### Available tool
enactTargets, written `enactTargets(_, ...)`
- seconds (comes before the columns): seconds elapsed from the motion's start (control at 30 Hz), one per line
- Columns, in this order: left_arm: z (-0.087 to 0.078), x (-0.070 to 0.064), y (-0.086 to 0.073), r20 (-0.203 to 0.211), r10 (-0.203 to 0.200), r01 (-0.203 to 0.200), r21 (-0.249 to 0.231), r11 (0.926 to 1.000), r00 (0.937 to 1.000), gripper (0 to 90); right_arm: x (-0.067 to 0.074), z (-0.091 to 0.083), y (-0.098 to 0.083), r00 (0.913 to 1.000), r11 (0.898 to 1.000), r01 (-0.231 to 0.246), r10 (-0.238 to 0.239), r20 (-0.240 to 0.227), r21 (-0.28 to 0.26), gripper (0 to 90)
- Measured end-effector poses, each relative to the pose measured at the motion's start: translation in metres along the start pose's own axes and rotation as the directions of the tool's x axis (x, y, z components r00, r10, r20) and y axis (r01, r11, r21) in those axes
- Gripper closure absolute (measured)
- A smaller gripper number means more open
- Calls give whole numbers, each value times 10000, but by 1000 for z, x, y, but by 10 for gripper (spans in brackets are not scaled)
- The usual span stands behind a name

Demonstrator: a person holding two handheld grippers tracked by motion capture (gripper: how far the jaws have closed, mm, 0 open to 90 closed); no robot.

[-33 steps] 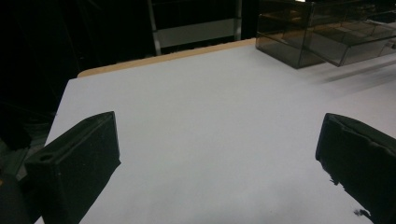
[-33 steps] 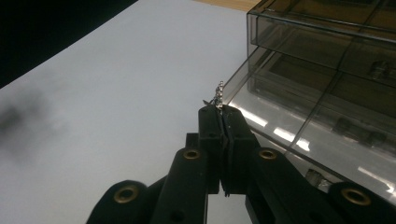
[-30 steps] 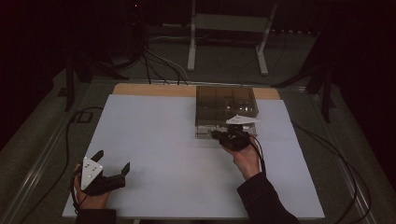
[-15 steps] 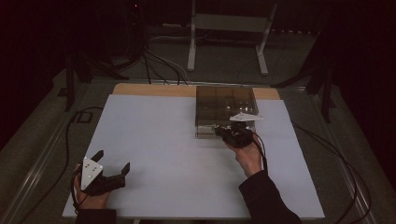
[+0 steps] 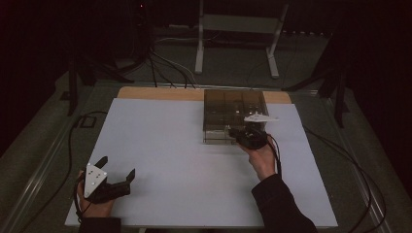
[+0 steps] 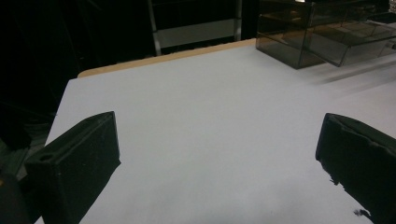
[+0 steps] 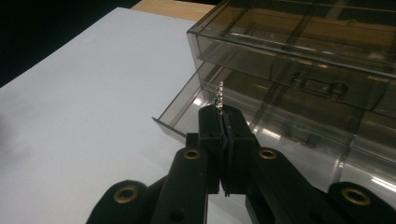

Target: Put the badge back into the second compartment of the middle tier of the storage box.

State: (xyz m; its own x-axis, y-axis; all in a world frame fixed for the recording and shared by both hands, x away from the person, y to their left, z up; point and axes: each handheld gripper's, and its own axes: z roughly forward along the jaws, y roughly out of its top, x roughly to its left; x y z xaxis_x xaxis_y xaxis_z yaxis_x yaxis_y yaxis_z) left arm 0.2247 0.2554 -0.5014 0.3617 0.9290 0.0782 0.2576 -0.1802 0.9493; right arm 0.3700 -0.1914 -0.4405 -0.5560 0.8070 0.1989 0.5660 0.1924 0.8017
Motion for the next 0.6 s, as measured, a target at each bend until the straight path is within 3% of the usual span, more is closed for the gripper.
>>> enactTargets(0.6, 1, 0, 0, 6, 21, -21, 20, 10000, 10000, 5, -18, 1, 2, 9993, 9999, -20, 15, 383, 114, 893)
